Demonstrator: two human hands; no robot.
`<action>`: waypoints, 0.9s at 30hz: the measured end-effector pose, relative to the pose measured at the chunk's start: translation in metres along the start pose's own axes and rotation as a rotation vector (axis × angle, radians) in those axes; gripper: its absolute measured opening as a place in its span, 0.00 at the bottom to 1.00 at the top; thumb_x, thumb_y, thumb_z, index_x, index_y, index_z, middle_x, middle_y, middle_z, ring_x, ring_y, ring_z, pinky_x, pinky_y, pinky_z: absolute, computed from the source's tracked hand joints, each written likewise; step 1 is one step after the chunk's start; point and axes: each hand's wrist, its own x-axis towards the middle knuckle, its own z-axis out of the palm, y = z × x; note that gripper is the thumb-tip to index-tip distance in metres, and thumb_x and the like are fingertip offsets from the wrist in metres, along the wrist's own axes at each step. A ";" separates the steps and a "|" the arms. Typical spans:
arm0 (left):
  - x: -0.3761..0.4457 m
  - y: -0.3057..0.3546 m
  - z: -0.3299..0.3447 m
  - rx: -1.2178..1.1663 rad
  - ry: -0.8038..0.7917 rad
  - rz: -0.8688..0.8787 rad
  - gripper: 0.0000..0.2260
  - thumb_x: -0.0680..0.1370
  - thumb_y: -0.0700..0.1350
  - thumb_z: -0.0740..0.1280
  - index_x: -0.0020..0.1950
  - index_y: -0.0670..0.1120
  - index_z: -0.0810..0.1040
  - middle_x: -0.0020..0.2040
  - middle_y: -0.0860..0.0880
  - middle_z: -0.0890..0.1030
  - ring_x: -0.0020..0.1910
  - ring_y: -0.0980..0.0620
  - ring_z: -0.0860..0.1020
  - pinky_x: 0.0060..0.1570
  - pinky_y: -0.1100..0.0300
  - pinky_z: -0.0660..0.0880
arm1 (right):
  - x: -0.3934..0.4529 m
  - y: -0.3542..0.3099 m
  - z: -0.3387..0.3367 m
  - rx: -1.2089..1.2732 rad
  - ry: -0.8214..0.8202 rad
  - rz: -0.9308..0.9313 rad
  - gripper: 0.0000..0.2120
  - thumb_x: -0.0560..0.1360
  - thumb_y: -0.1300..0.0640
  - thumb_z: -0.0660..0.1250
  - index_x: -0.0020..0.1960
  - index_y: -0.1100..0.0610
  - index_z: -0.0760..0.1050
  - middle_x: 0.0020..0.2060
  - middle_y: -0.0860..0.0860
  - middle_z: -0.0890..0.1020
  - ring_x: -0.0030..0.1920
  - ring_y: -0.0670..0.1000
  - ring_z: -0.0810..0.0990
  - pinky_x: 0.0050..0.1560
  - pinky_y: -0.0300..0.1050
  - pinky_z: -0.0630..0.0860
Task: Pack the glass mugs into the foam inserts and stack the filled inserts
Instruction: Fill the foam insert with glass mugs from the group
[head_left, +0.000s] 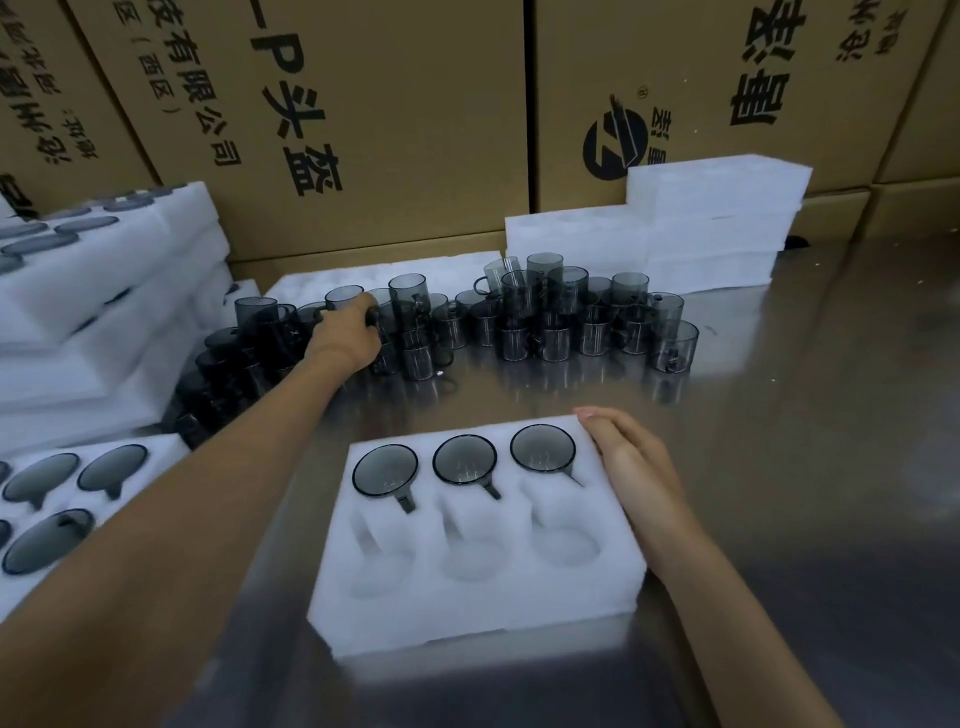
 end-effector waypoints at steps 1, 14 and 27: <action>0.000 -0.001 0.002 0.002 0.023 0.015 0.16 0.82 0.40 0.60 0.69 0.46 0.70 0.60 0.34 0.78 0.58 0.32 0.76 0.54 0.45 0.74 | 0.000 0.000 0.000 -0.004 0.002 0.001 0.06 0.78 0.54 0.68 0.48 0.49 0.83 0.45 0.46 0.86 0.51 0.50 0.84 0.56 0.50 0.79; -0.084 0.004 -0.014 -0.454 0.200 0.189 0.05 0.79 0.44 0.69 0.53 0.47 0.75 0.46 0.47 0.82 0.41 0.44 0.83 0.48 0.45 0.82 | -0.006 -0.007 -0.001 -0.017 0.017 0.024 0.05 0.77 0.54 0.68 0.48 0.48 0.83 0.49 0.48 0.86 0.54 0.53 0.83 0.61 0.55 0.78; -0.212 0.071 0.005 -0.740 0.213 0.484 0.12 0.72 0.35 0.74 0.42 0.47 0.74 0.51 0.52 0.80 0.47 0.54 0.80 0.45 0.60 0.77 | -0.046 -0.035 0.007 -0.222 -0.139 -0.436 0.03 0.76 0.52 0.72 0.49 0.50 0.83 0.46 0.40 0.85 0.51 0.39 0.81 0.52 0.29 0.73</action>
